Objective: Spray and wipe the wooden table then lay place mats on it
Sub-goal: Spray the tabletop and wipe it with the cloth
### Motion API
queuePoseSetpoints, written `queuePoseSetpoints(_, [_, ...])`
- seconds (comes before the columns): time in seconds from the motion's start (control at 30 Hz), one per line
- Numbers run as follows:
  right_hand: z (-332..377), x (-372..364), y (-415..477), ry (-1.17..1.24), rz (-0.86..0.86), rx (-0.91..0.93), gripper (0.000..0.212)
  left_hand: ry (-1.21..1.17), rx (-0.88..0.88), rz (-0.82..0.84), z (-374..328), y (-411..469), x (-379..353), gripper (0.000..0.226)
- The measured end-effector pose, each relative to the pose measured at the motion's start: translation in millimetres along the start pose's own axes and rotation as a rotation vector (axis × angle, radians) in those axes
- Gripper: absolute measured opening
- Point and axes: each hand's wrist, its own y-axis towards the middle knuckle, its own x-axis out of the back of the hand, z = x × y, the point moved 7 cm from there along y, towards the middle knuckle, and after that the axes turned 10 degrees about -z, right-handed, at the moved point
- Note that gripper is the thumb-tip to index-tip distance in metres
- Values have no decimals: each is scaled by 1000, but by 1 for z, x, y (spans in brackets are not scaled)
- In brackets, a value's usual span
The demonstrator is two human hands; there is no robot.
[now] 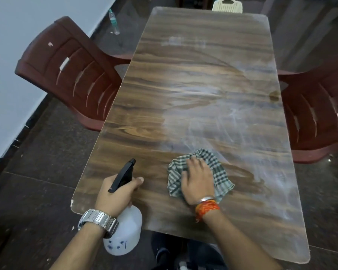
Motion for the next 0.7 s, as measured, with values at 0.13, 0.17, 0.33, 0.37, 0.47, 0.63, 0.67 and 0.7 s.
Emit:
queuePoseSetpoints(0.13, [11,-58,-3,-191,268,236,58,10,-3,-32,-20,2,-25,31])
queuePoseSetpoints(0.17, [18,-65,4,-180,316,341,56,-4,4,-49,-24,5,-30,32])
queuePoseSetpoints(0.33, [54,-88,85,-144,420,708,53,-7,12,-131,-45,16,-60,36])
queuePoseSetpoints(0.37, [53,-90,111,-158,395,675,53,-12,10,-154,-48,19,-64,35])
queuePoseSetpoints(0.47, [7,-78,195,-216,271,431,52,2,26,-174,-59,26,-73,31])
queuePoseSetpoints(0.63, [-151,-14,281,-274,95,-184,53,12,3,-173,-71,42,-73,29])
queuePoseSetpoints(0.67, [-167,-6,287,-283,85,-286,54,29,2,-180,-74,45,-72,31])
queuePoseSetpoints(0.7, [-171,-2,288,-300,75,-355,55,30,-12,-179,-75,51,-70,32])
